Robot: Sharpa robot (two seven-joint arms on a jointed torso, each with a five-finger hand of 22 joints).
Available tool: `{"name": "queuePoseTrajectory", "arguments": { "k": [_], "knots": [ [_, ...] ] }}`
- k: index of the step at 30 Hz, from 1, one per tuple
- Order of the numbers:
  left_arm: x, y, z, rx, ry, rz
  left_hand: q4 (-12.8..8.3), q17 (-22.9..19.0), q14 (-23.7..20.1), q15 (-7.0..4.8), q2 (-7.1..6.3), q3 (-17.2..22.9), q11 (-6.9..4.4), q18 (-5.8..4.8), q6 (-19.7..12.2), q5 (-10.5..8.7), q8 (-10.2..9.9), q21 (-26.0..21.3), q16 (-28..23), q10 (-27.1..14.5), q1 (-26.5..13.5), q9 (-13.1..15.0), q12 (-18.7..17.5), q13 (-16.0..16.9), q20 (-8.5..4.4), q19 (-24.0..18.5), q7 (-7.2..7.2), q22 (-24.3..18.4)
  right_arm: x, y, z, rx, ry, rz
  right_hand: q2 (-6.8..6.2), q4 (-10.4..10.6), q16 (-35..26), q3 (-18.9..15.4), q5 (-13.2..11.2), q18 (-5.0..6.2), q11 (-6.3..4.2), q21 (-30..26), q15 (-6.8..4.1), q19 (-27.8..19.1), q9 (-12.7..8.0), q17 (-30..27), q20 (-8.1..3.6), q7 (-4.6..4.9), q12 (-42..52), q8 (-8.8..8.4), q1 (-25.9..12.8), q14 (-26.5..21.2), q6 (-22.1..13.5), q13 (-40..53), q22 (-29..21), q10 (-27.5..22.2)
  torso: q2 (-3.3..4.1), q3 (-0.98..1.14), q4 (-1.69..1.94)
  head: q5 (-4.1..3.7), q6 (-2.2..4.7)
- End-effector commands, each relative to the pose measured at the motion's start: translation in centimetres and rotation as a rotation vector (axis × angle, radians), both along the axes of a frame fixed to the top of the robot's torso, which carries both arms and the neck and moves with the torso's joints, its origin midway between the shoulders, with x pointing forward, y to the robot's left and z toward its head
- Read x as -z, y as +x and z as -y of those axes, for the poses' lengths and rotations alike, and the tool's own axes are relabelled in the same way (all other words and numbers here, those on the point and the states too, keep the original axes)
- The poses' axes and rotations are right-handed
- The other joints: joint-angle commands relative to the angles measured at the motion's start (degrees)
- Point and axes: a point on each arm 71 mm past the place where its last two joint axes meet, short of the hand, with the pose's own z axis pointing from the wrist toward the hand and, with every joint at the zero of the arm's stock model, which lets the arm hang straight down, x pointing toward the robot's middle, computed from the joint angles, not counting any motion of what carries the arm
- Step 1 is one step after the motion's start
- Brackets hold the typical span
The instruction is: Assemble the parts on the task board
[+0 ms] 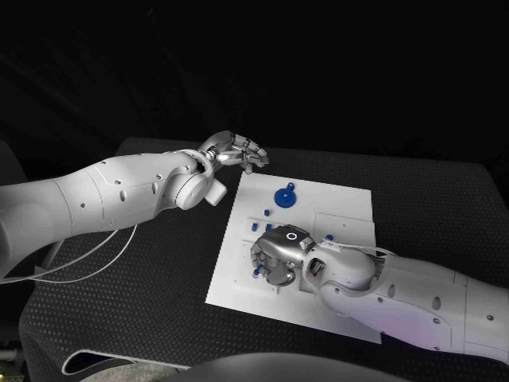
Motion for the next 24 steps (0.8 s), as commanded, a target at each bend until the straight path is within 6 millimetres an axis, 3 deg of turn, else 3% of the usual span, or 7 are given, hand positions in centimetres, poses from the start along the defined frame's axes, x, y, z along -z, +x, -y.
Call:
{"name": "queuePoseTrajectory", "arguments": {
  "k": [1, 17, 21, 24],
  "knots": [
    [-0.1, 0.0, 0.1, 0.012, -0.009, 0.001, 0.2, 0.1, 0.0, 0.23, -0.01, 0.0, -0.06, 0.39, -0.1, -0.15, -0.3, -0.3, -0.4, -0.3, -0.5, 0.1, 0.4, 0.1, -1.45, 0.5, 0.42, 0.1, -0.6, 0.4, 0.4, 0.059, 0.149, -0.049, -0.36, 0.0, 0.4, 0.5, -0.3, 0.79, -0.04, 0.3, -0.04, 0.4, 0.0, -0.1, 0.05, -0.09, 0.3, 0.29, 0.4, 0.3, 0.4, 0.1, 0.0, 0.3, -0.01, 0.02, -0.02, 0.00, 0.20],
    [-0.1, 0.0, -0.3, 0.008, -0.006, -0.003, 0.3, 0.1, -0.1, 0.24, -0.03, 0.0, -0.04, 0.40, -0.1, -0.15, -0.3, -0.4, -0.4, -0.3, -0.4, 0.1, 0.4, 0.1, -1.45, 0.5, 0.43, 0.1, -1.1, 1.9, 3.7, 0.223, 0.370, -0.286, -0.05, 0.2, 0.3, 0.3, -0.3, 0.79, -0.03, 0.3, -0.13, 0.5, 0.4, -0.3, -0.03, -0.07, 0.2, 0.38, -0.2, 0.3, 0.3, 0.4, 0.0, 0.3, -0.01, 0.06, -0.12, 0.22, 0.89],
    [0.0, -0.1, -0.7, 0.005, -0.003, -0.006, 0.3, 0.1, -0.1, 0.28, 0.02, 0.1, 0.07, 0.41, -0.1, -0.15, -0.3, -0.5, -0.5, -0.7, -0.3, 0.1, 0.3, 0.0, -1.44, 0.5, 0.43, 0.2, -1.6, 2.8, 5.2, 0.298, 0.449, -0.341, 0.03, 0.2, 0.3, 0.2, -0.3, 0.79, -0.03, 0.3, -0.14, 0.5, 0.4, -0.3, -0.04, -0.06, 0.2, 0.39, -0.3, 0.3, 0.2, 0.4, 0.0, 0.3, 0.00, 0.10, -0.15, 0.07, 1.36],
    [0.1, -0.1, -1.2, 0.000, -0.006, -0.012, 0.4, 0.1, 0.0, 0.31, 0.09, 0.1, 0.15, 0.43, 0.0, -0.15, -0.2, -0.6, -0.5, -1.0, -0.3, 0.1, 0.2, -0.1, -1.42, 0.5, 0.40, 0.2, -2.5, 3.9, 6.3, 0.362, 0.536, -0.389, 0.23, 0.1, 0.4, 0.1, -0.3, 0.79, -0.02, 0.3, -0.14, 0.5, 0.5, -0.4, -0.06, -0.04, 0.1, 0.39, -0.4, 0.3, 0.1, 0.5, 0.0, 0.2, 0.01, 0.09, -0.19, -0.24, 2.18]
  ]
}}
